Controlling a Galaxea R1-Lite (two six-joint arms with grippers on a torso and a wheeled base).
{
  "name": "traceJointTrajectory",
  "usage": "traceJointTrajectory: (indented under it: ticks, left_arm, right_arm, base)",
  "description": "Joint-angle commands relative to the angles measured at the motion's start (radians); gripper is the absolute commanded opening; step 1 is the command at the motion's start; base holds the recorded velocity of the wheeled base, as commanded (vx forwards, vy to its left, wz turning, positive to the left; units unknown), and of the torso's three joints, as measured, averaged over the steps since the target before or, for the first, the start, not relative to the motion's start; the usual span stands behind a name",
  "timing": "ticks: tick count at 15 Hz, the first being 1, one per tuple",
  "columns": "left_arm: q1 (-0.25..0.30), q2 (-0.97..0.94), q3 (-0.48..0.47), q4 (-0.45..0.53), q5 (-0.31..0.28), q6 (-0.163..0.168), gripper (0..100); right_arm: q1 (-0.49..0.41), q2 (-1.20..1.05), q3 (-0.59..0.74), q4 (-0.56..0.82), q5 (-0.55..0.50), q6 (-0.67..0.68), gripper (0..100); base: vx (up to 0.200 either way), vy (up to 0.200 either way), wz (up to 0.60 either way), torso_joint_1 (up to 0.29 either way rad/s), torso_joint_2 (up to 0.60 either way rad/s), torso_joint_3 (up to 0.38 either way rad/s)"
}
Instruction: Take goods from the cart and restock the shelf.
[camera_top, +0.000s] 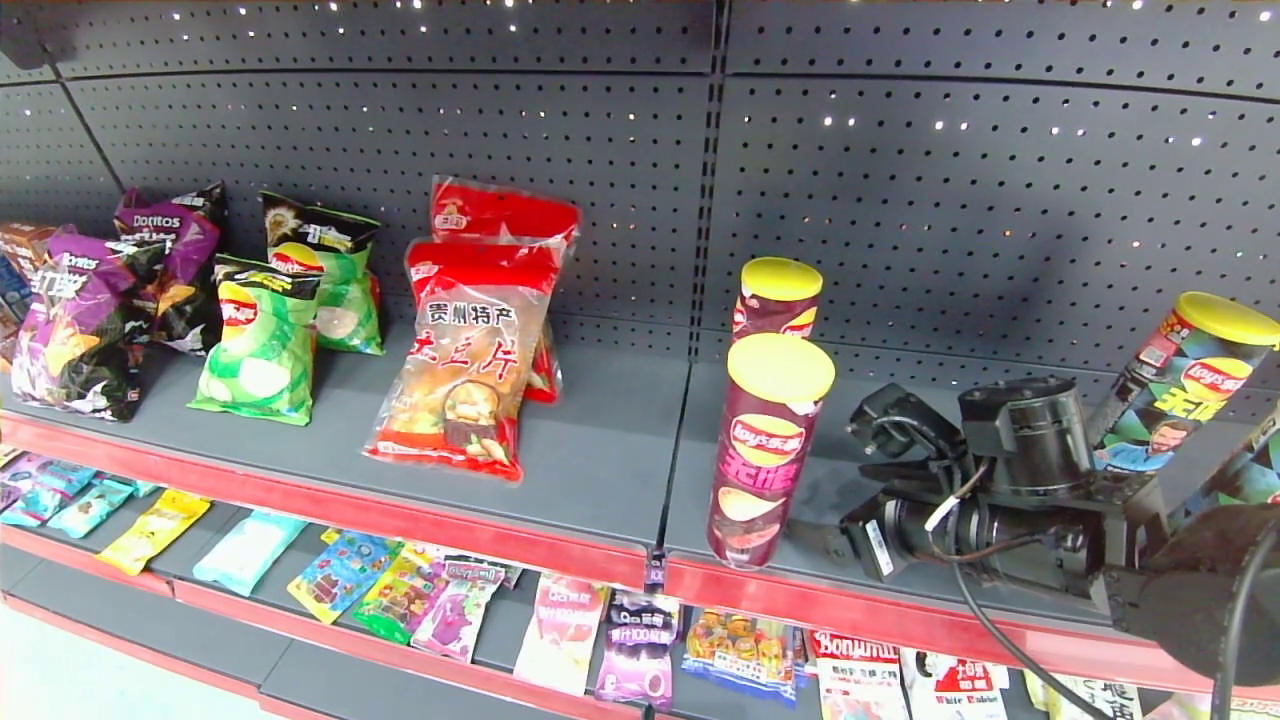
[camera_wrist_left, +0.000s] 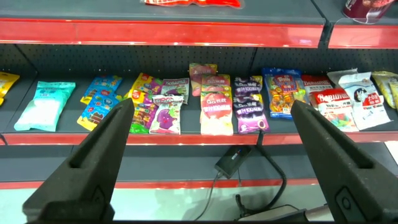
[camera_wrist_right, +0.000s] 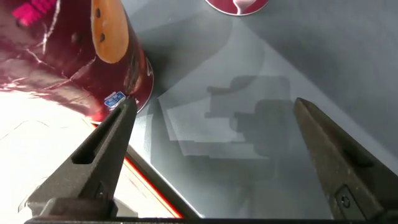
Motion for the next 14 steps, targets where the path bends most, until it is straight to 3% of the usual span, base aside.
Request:
traceJointTrajectory:
  ticks: [1, 11, 14]
  left_arm:
    - [0.000, 0.002, 0.000, 0.001, -0.001, 0.000, 100]
    - [0.000, 0.002, 0.000, -0.001, 0.001, 0.000, 100]
    - [0.000, 0.002, 0.000, 0.001, -0.007, 0.001, 100]
  right_arm:
    - [0.000, 0.002, 0.000, 0.000, 0.000, 0.002, 100]
    - [0.001, 0.008, -0.011, -0.002, 0.000, 0.003, 100]
    - [0.001, -0.090, 0.012, 0.000, -0.003, 0.006, 100]
  base:
    - [0.000, 0.000, 0.00, 0.000, 0.00, 0.000]
    - [0.000, 0.000, 0.00, 0.000, 0.00, 0.000]
    - [0.000, 0.000, 0.00, 0.000, 0.00, 0.000]
